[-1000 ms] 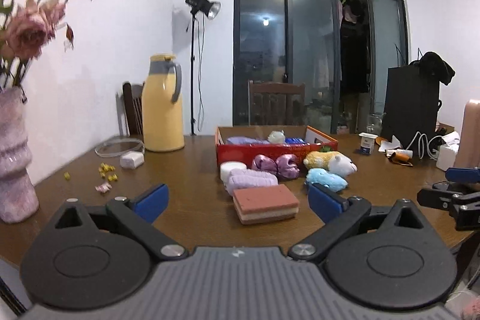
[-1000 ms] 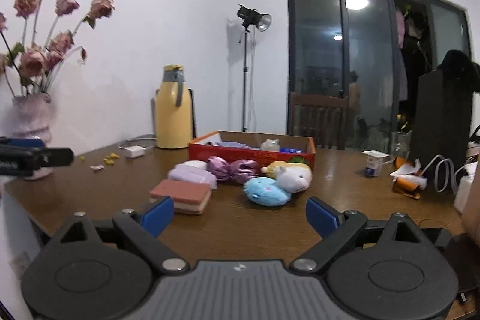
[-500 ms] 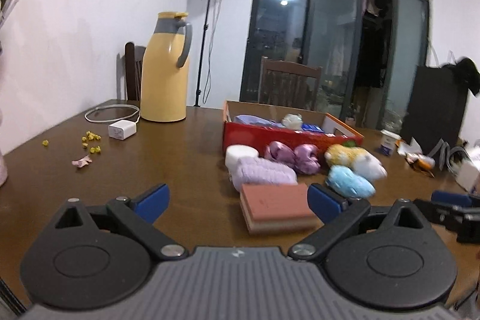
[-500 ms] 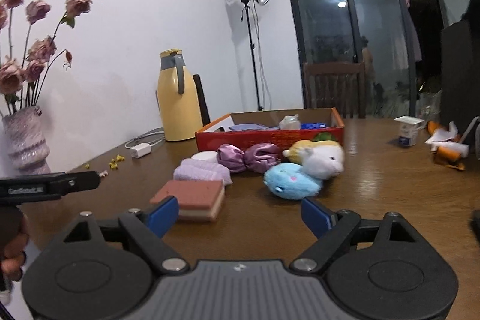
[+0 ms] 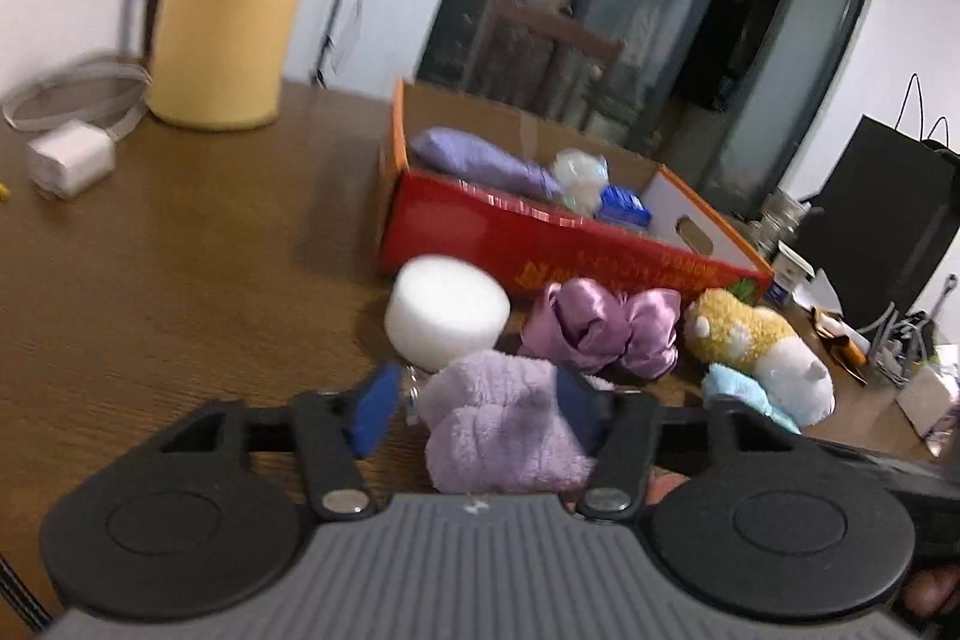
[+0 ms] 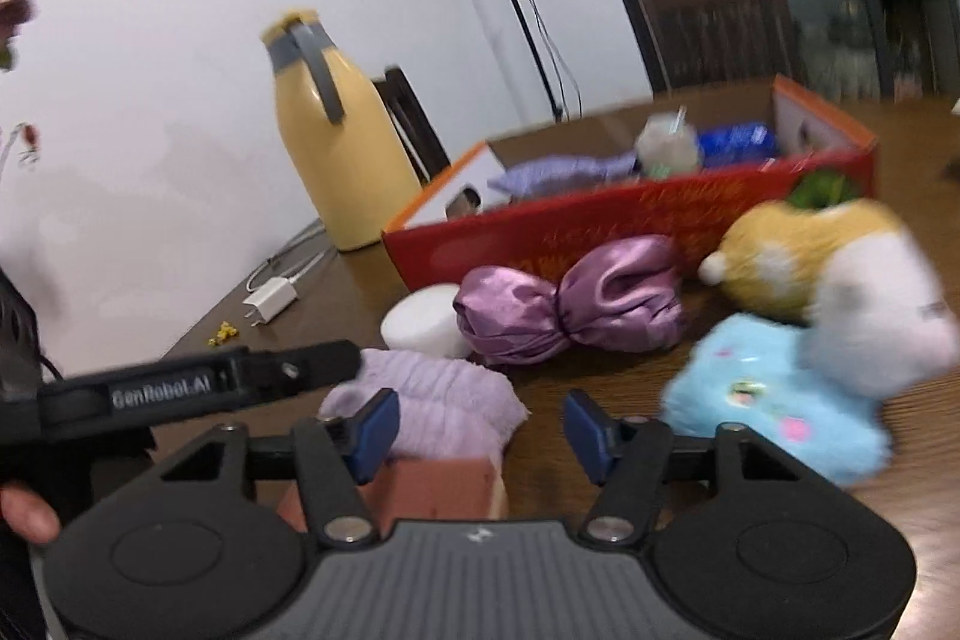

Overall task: Organize soft objects
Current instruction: 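Close both grippers together on the lavender folded towel, then lift and carry the lavender towel with both grippers over the red box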

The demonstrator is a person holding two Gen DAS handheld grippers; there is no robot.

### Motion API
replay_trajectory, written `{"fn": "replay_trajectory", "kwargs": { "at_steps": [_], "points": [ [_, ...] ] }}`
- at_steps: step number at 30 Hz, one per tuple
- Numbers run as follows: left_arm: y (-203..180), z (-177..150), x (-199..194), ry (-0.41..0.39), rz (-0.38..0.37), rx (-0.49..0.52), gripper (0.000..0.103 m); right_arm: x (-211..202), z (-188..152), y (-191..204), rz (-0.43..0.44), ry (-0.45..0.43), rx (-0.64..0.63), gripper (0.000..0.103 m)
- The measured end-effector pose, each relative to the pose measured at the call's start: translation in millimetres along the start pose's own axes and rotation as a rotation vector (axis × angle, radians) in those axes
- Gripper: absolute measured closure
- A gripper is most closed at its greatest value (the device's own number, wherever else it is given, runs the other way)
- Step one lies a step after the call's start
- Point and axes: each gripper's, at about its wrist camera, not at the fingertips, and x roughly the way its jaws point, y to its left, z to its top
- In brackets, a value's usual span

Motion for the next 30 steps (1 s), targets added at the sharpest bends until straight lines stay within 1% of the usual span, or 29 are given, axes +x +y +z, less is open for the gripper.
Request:
{"fn": "replay_trajectory", "kwargs": {
  "at_steps": [1,2,3,4,6,9,11,14,15,17,18,20,22,24,27,30],
  "points": [
    [4,-1,4,0.006,-0.022,-0.015,0.058,9,1,-1,0.013,0.014,0.008,0.054],
    [10,-4,8,0.016,-0.047,-0.036,0.061,16,1,-1,0.025,0.023,0.01,0.063],
    [14,-6,11,0.029,-0.065,-0.056,0.062,22,1,0,0.031,0.025,0.005,0.067],
    [18,-6,12,0.041,-0.075,-0.076,0.062,26,0,0,0.031,0.023,-0.005,0.067],
    [22,-7,10,0.044,-0.098,-0.096,0.064,29,-2,0,0.038,0.018,-0.014,0.071],
    [20,-9,10,0.042,-0.093,-0.086,0.067,30,-3,-2,0.044,0.021,-0.02,0.074],
    [19,-10,9,0.039,-0.091,-0.073,0.07,30,-4,0,0.04,0.017,-0.047,0.075],
    [17,-9,10,0.028,-0.093,-0.054,0.073,27,-2,4,0.033,0.007,-0.072,0.081],
    [16,-7,11,0.019,-0.098,-0.05,0.075,27,-1,4,0.035,0.001,-0.072,0.083],
    [16,-3,12,0.02,-0.118,-0.074,0.077,21,4,6,0.032,-0.03,-0.074,0.085],
    [13,-1,8,0.019,-0.118,-0.087,0.077,16,6,8,0.034,-0.041,-0.071,0.085],
    [-4,3,-14,-0.031,-0.114,-0.067,0.077,-2,11,15,0.042,-0.074,-0.076,0.085],
    [-23,4,-37,-0.059,-0.107,-0.047,0.077,-30,13,24,0.05,-0.111,-0.085,0.085],
    [-42,0,-59,-0.075,-0.099,-0.028,0.076,-55,12,30,0.058,-0.128,-0.1,0.085],
    [-66,-15,-88,-0.098,-0.117,-0.017,0.076,-98,3,34,0.071,-0.146,-0.128,0.085],
    [-85,-38,-107,-0.084,-0.136,-0.012,0.076,-133,-15,28,0.082,-0.137,-0.113,0.085]
  ]
}}
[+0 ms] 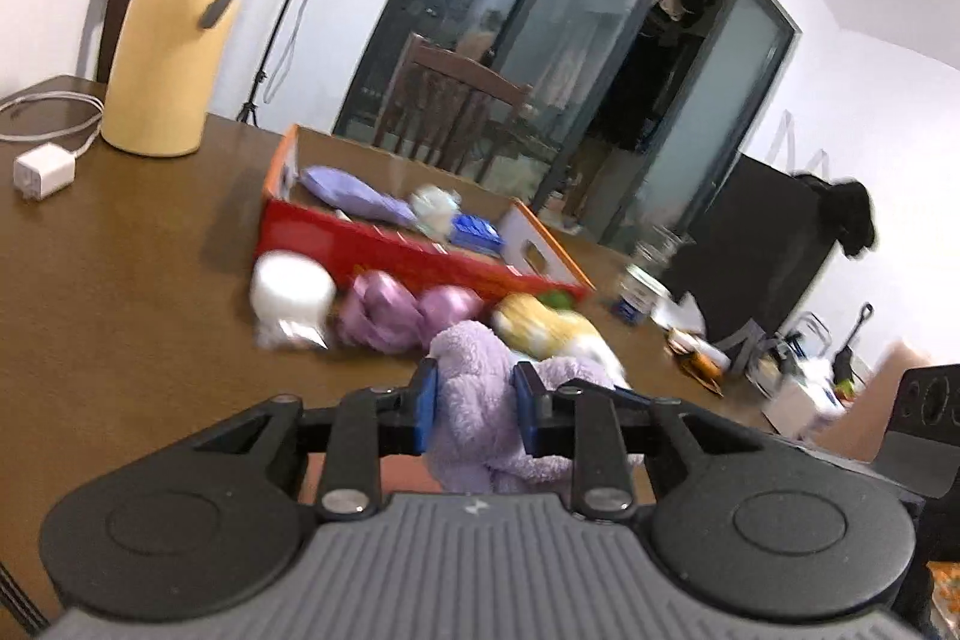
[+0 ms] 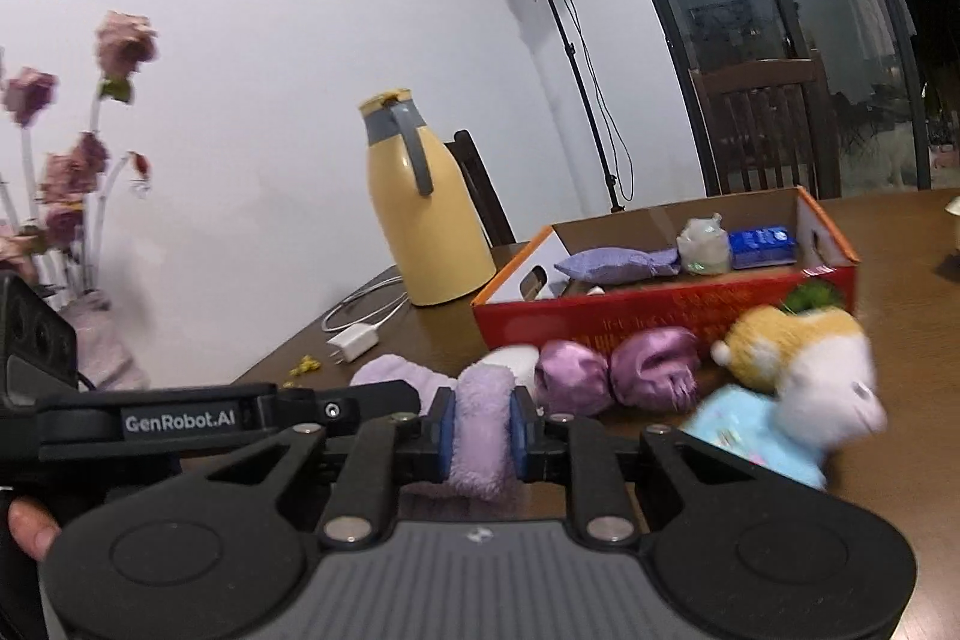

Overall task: Organize soft objects
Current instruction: 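Lift and carry the lavender towel with both grippers over the red box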

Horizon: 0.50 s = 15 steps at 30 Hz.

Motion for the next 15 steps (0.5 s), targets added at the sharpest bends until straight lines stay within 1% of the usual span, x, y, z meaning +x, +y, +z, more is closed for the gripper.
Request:
{"fn": "replay_trajectory", "kwargs": {
  "at_steps": [3,6,8,11,15],
  "points": [
    [-16,-29,-11,0.051,-0.026,-0.01,0.076,-31,-25,-5,-0.006,0.036,0.014,0.085],
    [-26,-60,-13,0.11,-0.026,-0.04,0.076,-52,-52,-10,-0.027,0.086,0.024,0.085],
    [-29,-77,-13,0.136,-0.02,-0.051,0.076,-64,-70,-14,-0.038,0.11,0.054,0.085],
    [-29,-93,-15,0.153,-0.011,-0.056,0.073,-73,-86,-18,-0.054,0.135,0.075,0.083],
    [-29,-107,-16,0.165,0.019,-0.038,0.068,-77,-101,-16,-0.091,0.142,0.074,0.078]
  ]
}}
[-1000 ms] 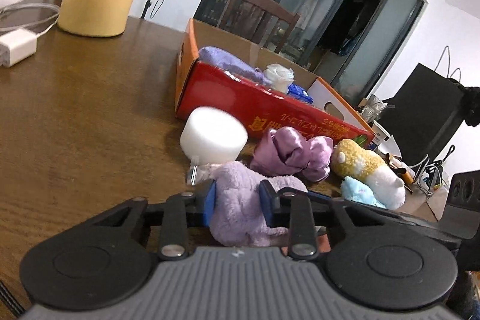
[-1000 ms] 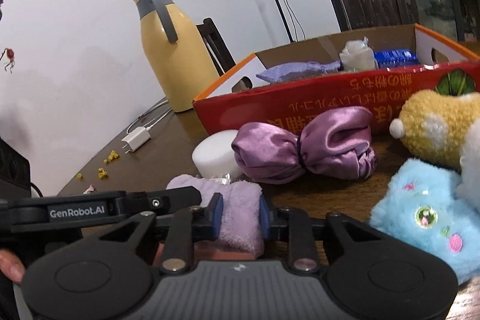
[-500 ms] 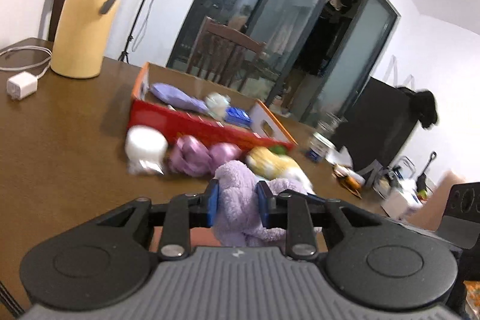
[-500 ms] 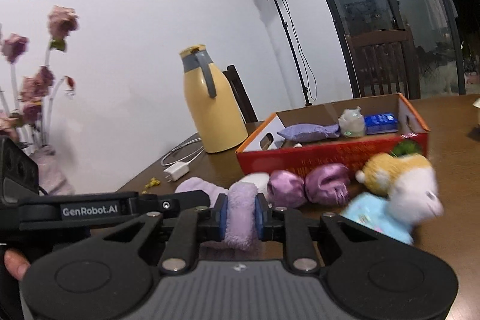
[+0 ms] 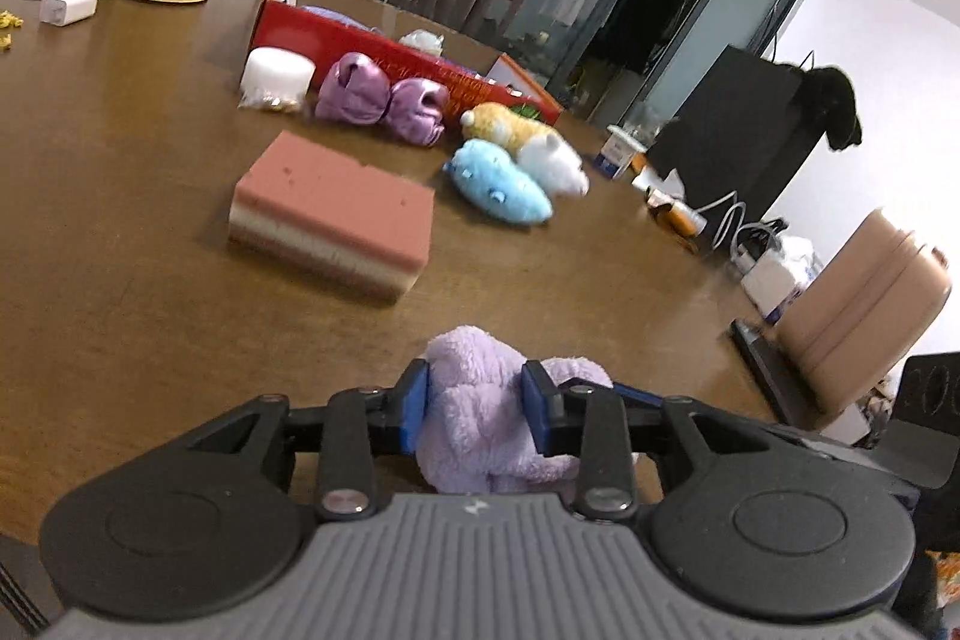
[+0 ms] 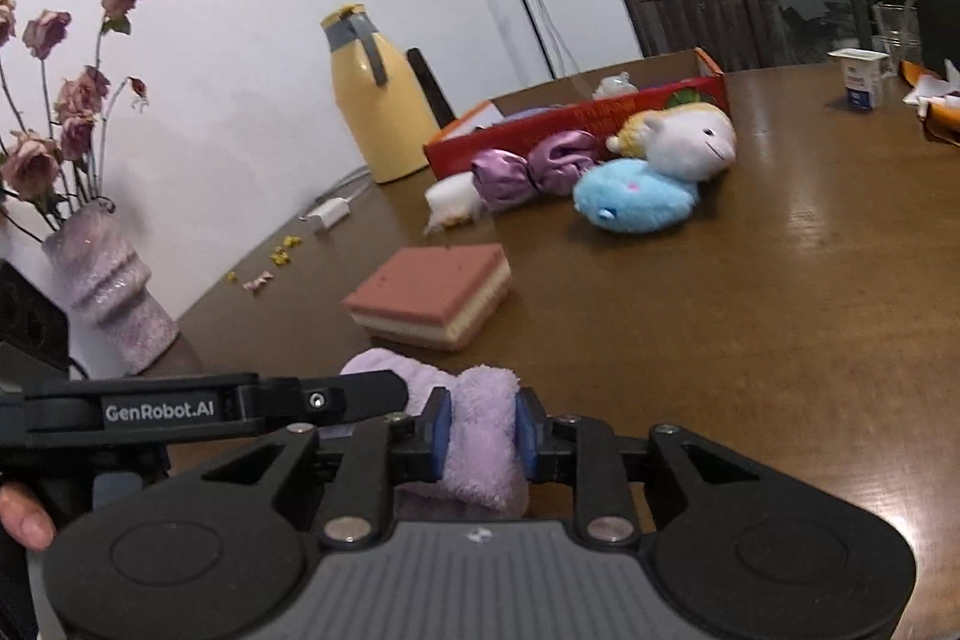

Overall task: Organize soft objects
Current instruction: 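Lift and carry the lavender towel with both grippers over the red box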

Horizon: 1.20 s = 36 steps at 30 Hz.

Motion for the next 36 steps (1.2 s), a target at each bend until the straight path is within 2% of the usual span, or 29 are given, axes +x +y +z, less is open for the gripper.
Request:
{"fn": "replay_trajectory", "kwargs": {
  "at_steps": [1,3,6,7,8,9,13,16,19,22,24,26,29,31,33,36],
  "points": [
    [2,-2,-3,0.0,0.005,0.005,0.066,0,-3,0,-0.014,0.0,0.0,0.077],
    [4,-5,-7,-0.004,0.014,0.009,0.054,1,-8,2,-0.041,-0.009,-0.012,0.074],
    [9,-9,-9,0.002,0.01,0.009,0.052,-1,-10,5,-0.061,-0.018,-0.031,0.073],
    [10,-10,-8,0.006,0.004,0.012,0.053,-1,-11,5,-0.064,-0.019,-0.036,0.073],
    [10,-11,-8,0.008,-0.006,0.021,0.065,-1,-11,6,-0.062,-0.019,-0.033,0.073],
    [11,-12,-7,0.01,-0.029,0.026,0.072,0,-11,5,-0.055,-0.02,-0.028,0.075],
    [7,-7,-7,0.002,-0.035,0.041,0.075,2,-6,6,-0.034,-0.019,-0.028,0.082],
    [1,14,-7,-0.012,-0.081,0.026,0.076,0,11,11,-0.041,-0.051,-0.053,0.083],
    [-12,57,1,-0.067,-0.138,0.057,0.076,-1,45,12,-0.062,-0.109,-0.092,0.083],
    [-22,120,24,-0.109,-0.176,0.094,0.076,8,101,5,-0.079,-0.183,-0.135,0.083],
    [-26,170,49,-0.137,-0.191,0.132,0.076,21,146,-3,-0.097,-0.233,-0.187,0.083],
    [-28,217,86,-0.128,-0.18,0.138,0.076,43,190,-14,-0.121,-0.256,-0.221,0.083],
    [-25,278,153,-0.078,-0.136,0.106,0.076,95,252,-42,-0.151,-0.219,-0.227,0.083],
    [-19,308,200,-0.032,-0.098,0.095,0.076,137,285,-64,-0.173,-0.16,-0.215,0.083],
    [-8,330,250,0.024,-0.06,0.056,0.076,180,311,-86,-0.211,-0.101,-0.211,0.084],
    [9,348,307,0.097,-0.022,0.021,0.076,238,333,-114,-0.262,-0.014,-0.22,0.084]
  ]
}}
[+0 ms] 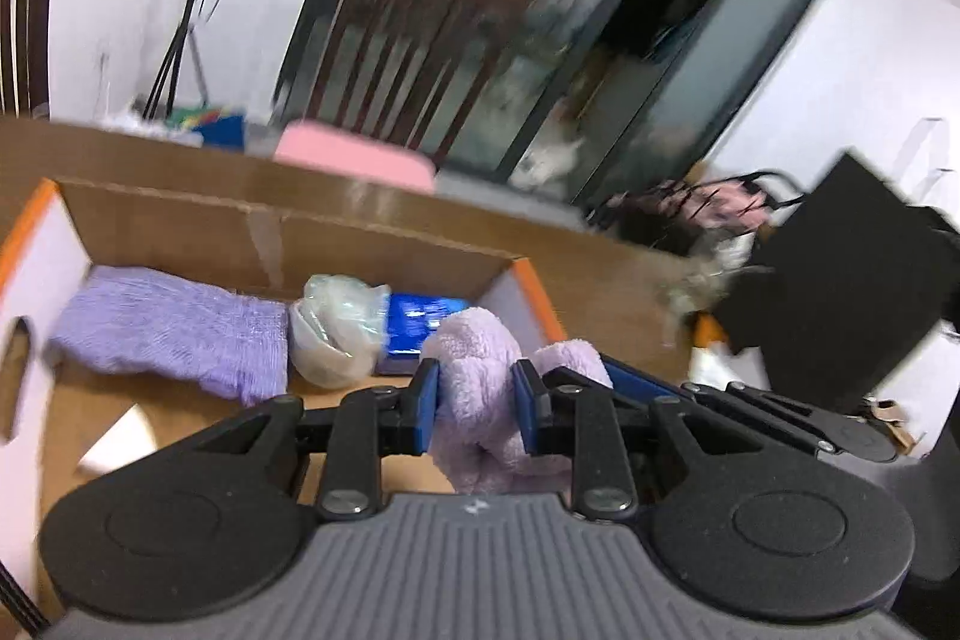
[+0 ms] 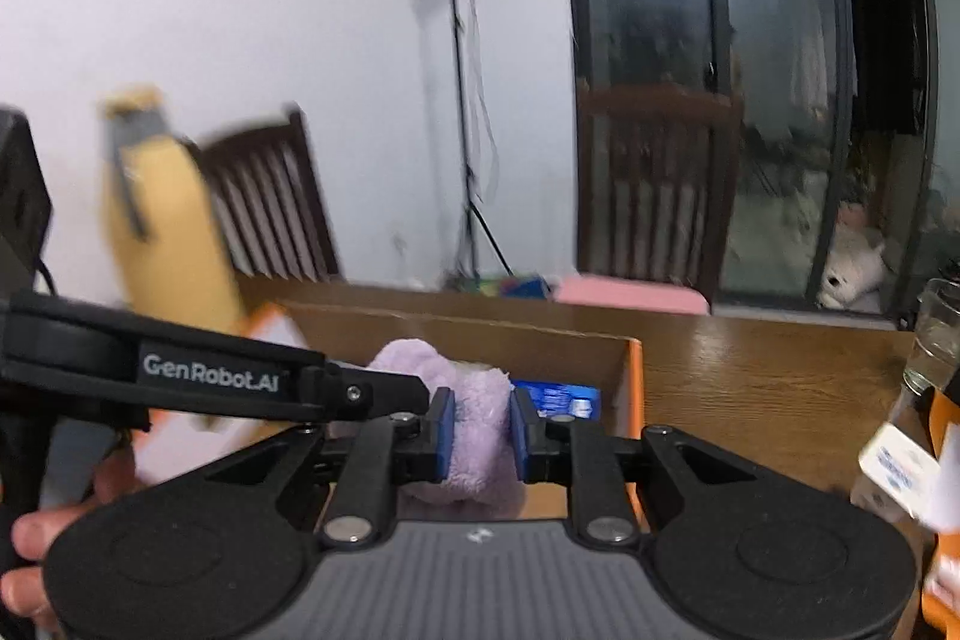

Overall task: Organize soft objects
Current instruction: 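Lift and carry the lavender towel with both grippers over the red box, then lower the towel into the red box and open both grippers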

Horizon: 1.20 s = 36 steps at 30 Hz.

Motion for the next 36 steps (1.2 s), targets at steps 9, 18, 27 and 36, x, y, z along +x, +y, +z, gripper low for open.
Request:
{"fn": "replay_trajectory", "kwargs": {
  "at_steps": [9,18,27,36],
  "points": [
    [25,5,68,0.106,0.075,-0.026,0.068,82,1,-12,-0.081,0.152,-0.089,0.081],
    [10,11,30,0.056,0.158,0.051,0.053,62,16,-14,-0.075,0.124,-0.078,0.066],
    [-35,3,-108,-0.069,0.204,0.194,0.048,-66,44,0,-0.056,0.017,-0.077,0.056],
    [-58,-68,-251,-0.222,0.292,0.284,0.033,-207,5,28,-0.041,-0.108,-0.12,0.045]
  ]
}}
